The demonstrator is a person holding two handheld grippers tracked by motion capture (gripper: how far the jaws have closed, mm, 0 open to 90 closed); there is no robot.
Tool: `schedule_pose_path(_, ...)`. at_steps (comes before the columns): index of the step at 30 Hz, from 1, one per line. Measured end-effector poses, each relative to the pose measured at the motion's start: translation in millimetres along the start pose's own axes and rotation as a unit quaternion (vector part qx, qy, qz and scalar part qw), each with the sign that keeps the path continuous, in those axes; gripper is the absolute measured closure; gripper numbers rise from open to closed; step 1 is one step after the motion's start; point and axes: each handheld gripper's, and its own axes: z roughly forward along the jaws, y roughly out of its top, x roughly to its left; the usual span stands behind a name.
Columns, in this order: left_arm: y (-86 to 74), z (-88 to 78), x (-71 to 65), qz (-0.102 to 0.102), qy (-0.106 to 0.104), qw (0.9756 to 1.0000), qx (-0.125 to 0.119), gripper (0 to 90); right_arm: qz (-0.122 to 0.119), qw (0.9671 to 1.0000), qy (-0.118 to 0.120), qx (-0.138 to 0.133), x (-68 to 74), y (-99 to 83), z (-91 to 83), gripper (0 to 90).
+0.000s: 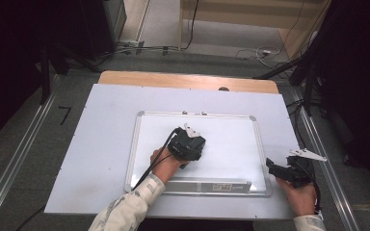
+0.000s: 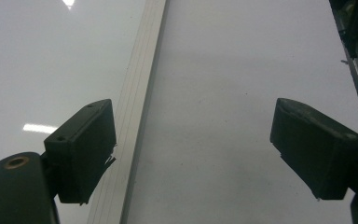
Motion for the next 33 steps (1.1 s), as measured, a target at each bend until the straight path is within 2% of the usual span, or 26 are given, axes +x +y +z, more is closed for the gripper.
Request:
schedule_pose_path(4, 5.1, -14.6, 6.0, -0.02, 0.0, 0.9992, -0.036, 40.2, 0.003, 1.0, -0.001, 0.0, -1.3, -0.1, 0.3, 12.9)
schedule_pose_path(8, 5.7, -26.5, 16.7, -0.039, 0.014, 0.9982, -0.045, 40.1, 0.0, 1.0, 0.0, -0.001, -0.4, -0.1, -0.3, 12.9)
schedule_pose_path(12, 5.3, -37.3, 33.4, -0.066, 0.034, 0.9956, -0.058, 40.1, 0.0, 1.0, -0.001, -0.001, -0.5, 0.1, -0.2, 12.9)
schedule_pose_path(17, 3.8, -45.2, 54.7, -0.088, 0.062, 0.9928, -0.052, 40.1, -0.001, 1.0, 0.0, -0.001, 0.1, 0.5, 0.4, 12.9)
schedule_pose_path(21, 2.0, -48.9, 68.8, -0.104, 0.087, 0.9893, -0.053, 40.1, 0.001, 1.0, -0.001, 0.001, 0.1, 0.5, 0.5, 12.9)
schedule_pose_path(25, -0.6, -49.4, 86.2, -0.14, 0.119, 0.9815, -0.055, 40.1, 0.001, 1.0, -0.001, 0.0, 0.1, 0.5, 0.2, 12.9)
schedule_pose_path(29, -4.4, -46.4, 103.8, -0.178, 0.149, 0.9714, -0.051, 40.1, 0.001, 1.0, -0.001, 0.0, -0.4, 0.3, 0.2, 12.9)
schedule_pose_path(33, -7.5, -39.7, 114.6, -0.198, 0.165, 0.9657, -0.036, 40.1, 0.001, 1.0, 0.0, 0.0, -0.5, 0.3, 0.2, 12.9)
